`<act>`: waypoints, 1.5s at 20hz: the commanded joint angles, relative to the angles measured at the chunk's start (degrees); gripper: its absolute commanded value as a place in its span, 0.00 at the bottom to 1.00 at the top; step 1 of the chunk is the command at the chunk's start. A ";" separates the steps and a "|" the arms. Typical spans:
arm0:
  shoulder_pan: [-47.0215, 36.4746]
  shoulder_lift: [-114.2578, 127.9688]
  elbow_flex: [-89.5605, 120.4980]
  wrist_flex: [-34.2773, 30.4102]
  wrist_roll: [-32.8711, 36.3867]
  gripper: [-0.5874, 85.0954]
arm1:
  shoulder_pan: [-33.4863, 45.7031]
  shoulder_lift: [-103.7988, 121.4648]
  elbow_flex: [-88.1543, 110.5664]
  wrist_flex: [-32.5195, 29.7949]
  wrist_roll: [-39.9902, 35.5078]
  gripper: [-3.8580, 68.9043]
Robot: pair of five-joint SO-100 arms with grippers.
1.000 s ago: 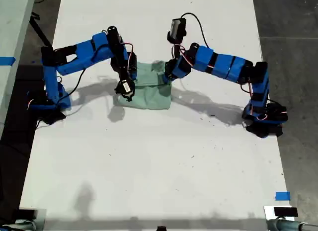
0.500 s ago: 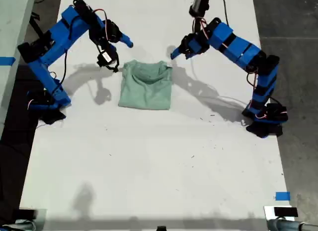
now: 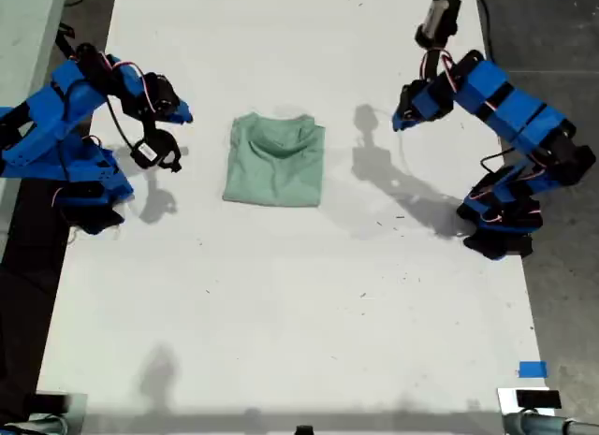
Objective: Fold t-shirt
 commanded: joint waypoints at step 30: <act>20.13 62.49 53.09 -2.72 -18.98 0.01 | -32.52 -54.58 -49.48 -24.08 8.09 0.04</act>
